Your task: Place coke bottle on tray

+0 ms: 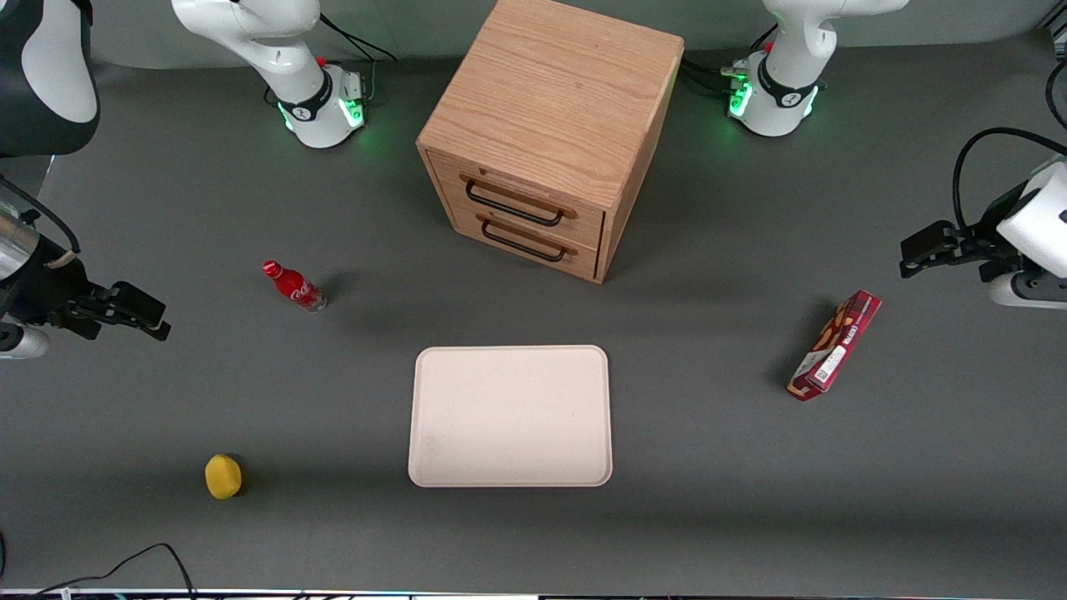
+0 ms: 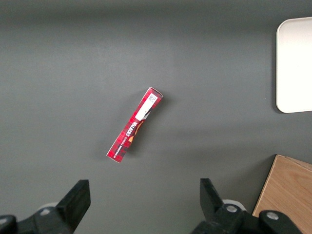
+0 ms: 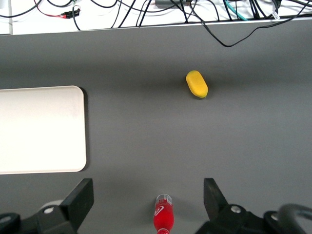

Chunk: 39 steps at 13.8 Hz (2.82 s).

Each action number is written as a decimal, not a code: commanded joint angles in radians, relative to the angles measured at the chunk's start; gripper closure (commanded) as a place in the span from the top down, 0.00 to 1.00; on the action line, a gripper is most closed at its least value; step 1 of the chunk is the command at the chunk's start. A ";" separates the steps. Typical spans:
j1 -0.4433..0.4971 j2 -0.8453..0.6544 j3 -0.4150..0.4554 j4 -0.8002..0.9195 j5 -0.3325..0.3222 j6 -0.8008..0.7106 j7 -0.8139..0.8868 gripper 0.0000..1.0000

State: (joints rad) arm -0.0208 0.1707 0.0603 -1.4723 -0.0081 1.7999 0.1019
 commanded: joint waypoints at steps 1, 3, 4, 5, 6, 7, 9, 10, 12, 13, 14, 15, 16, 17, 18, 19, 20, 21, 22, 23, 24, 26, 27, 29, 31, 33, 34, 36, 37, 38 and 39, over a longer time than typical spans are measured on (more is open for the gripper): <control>-0.001 0.012 0.004 0.018 0.003 -0.019 -0.025 1.00; -0.002 0.012 0.004 0.017 0.003 -0.020 -0.027 1.00; -0.004 0.012 0.004 0.015 0.003 -0.020 -0.027 1.00; -0.005 0.012 0.004 0.006 0.003 -0.020 -0.027 1.00; -0.005 0.012 0.004 0.001 0.003 -0.020 -0.027 1.00; -0.007 0.012 0.004 0.001 0.003 -0.020 -0.027 1.00; -0.007 0.012 0.006 0.003 0.003 -0.019 -0.027 1.00; -0.008 0.012 0.006 0.001 0.003 -0.020 -0.027 1.00; -0.008 0.012 0.004 0.003 0.003 -0.019 -0.028 1.00; -0.008 0.012 0.006 0.003 0.003 -0.019 -0.028 1.00; -0.008 0.012 0.004 0.003 0.003 -0.019 -0.028 1.00; -0.008 0.012 0.006 0.003 0.003 -0.019 -0.030 1.00; -0.008 0.012 0.006 0.003 0.003 -0.019 -0.028 1.00; -0.008 0.012 0.004 0.003 0.003 -0.019 -0.030 1.00; -0.010 0.012 0.004 0.003 0.003 -0.019 -0.030 1.00; -0.010 0.012 0.006 0.001 0.003 -0.019 -0.030 1.00; -0.008 0.010 0.007 -0.014 0.005 -0.020 -0.028 1.00; -0.007 -0.006 0.009 -0.061 0.005 -0.017 -0.025 1.00; -0.007 -0.026 0.010 -0.113 0.014 -0.008 -0.024 1.00; -0.007 -0.046 0.010 -0.167 0.037 0.008 -0.024 1.00; -0.008 -0.065 0.010 -0.224 0.052 0.039 -0.033 1.00; -0.007 -0.130 0.010 -0.387 0.056 0.122 -0.083 1.00; -0.007 -0.190 0.021 -0.520 0.056 0.244 -0.087 1.00; -0.007 -0.266 0.041 -0.717 0.056 0.404 -0.087 1.00; -0.007 -0.270 0.046 -0.767 0.056 0.414 -0.085 1.00; -0.007 -0.286 0.046 -0.834 0.056 0.470 -0.085 1.00; -0.005 -0.299 0.047 -0.868 0.056 0.501 -0.085 1.00; -0.007 -0.307 0.049 -0.911 0.056 0.542 -0.091 1.00; -0.005 -0.309 0.049 -0.918 0.056 0.539 -0.093 1.00; -0.005 -0.313 0.053 -0.937 0.056 0.544 -0.093 1.00; -0.005 -0.326 0.053 -0.960 0.056 0.552 -0.093 0.94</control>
State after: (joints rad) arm -0.0211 -0.1026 0.1052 -2.3679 0.0276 2.3197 0.0444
